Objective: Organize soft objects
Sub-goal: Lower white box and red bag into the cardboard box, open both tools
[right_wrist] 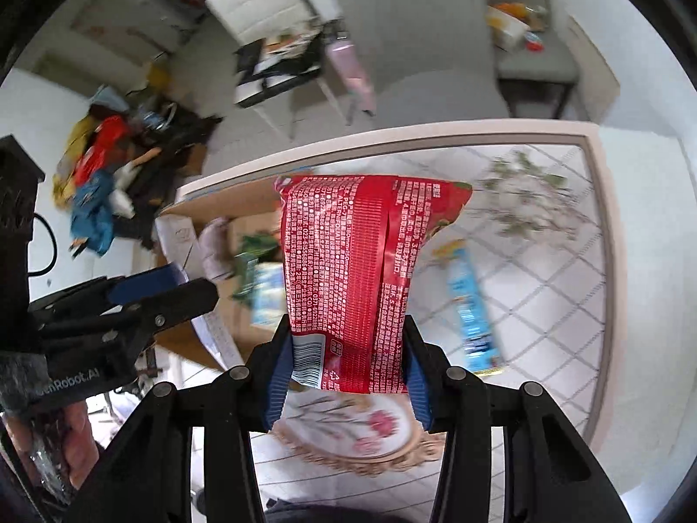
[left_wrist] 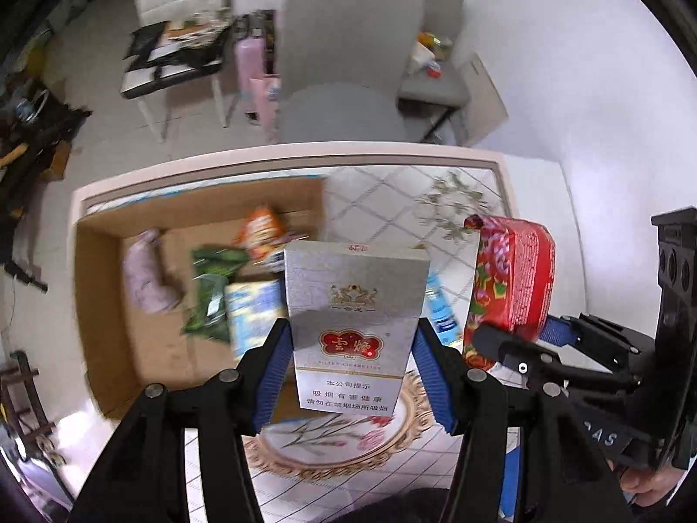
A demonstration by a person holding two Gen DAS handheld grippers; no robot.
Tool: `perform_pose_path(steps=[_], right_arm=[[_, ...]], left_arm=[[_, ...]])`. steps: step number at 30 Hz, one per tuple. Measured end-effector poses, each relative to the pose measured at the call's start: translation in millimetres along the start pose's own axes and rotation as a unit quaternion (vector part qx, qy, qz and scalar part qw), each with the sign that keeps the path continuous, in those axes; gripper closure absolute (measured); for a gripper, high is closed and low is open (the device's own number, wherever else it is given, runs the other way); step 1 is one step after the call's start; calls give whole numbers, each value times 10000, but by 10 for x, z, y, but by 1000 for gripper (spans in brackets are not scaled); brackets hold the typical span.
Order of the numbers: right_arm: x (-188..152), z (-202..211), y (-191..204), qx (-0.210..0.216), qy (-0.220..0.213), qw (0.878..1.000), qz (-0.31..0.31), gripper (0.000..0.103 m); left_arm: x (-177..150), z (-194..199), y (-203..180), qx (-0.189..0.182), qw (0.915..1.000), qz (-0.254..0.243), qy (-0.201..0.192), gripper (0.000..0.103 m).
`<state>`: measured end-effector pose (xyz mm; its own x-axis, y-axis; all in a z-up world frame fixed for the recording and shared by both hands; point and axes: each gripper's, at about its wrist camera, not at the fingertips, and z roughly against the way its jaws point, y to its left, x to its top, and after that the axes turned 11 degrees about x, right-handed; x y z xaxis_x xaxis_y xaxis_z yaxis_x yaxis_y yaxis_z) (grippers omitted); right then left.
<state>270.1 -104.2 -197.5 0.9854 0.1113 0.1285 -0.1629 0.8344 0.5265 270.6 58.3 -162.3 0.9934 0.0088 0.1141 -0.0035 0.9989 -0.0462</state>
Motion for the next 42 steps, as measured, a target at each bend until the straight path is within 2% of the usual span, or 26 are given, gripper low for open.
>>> perform_pose_path(steps=[8,12,17,23,28,29,30,32,37,40,42], right_arm=[[-248,-703,891,29,501,9984,270,55],[-328,-1166,1103,28,791,9964,295,55],[-345,-1688,1211,-109,1012,9944,284,55],[-302,-2176,1194,-189,1286,9914,182,55],[-324,-2447,1161,-164,1616,9865,210,51],[-327,-2465,1149,-201,1630,9862,207,45],[-324,-2463,1133,-258,1592,9867,195,34],[-292,-2435,1120,-221,1540,9877,177,26],[-257,-2294,1069,-520,1361,9891,195,26],[-248,-2174,1029,-768,1170,9899,244,18],[-250,-2053,1018,-870,1051,9903,275,16]], left_arm=[[-400,-78,1064,302,9977,575,216,50],[-462,-350,1450,407,9950,779,467,50],[-468,-851,1773,480,9896,917,995,50],[-441,-1371,1898,662,9825,857,1513,49],[-455,-1508,1925,763,9787,860,1700,49],[-460,-1504,1922,757,9790,855,1690,49],[-468,-1490,1921,781,9791,863,1668,49],[-479,-1449,1916,771,9798,883,1621,49],[-531,-1276,1876,863,9818,924,1414,49],[-583,-1144,1811,838,9843,949,1233,48],[-648,-1016,1786,799,9861,1003,1053,47]])
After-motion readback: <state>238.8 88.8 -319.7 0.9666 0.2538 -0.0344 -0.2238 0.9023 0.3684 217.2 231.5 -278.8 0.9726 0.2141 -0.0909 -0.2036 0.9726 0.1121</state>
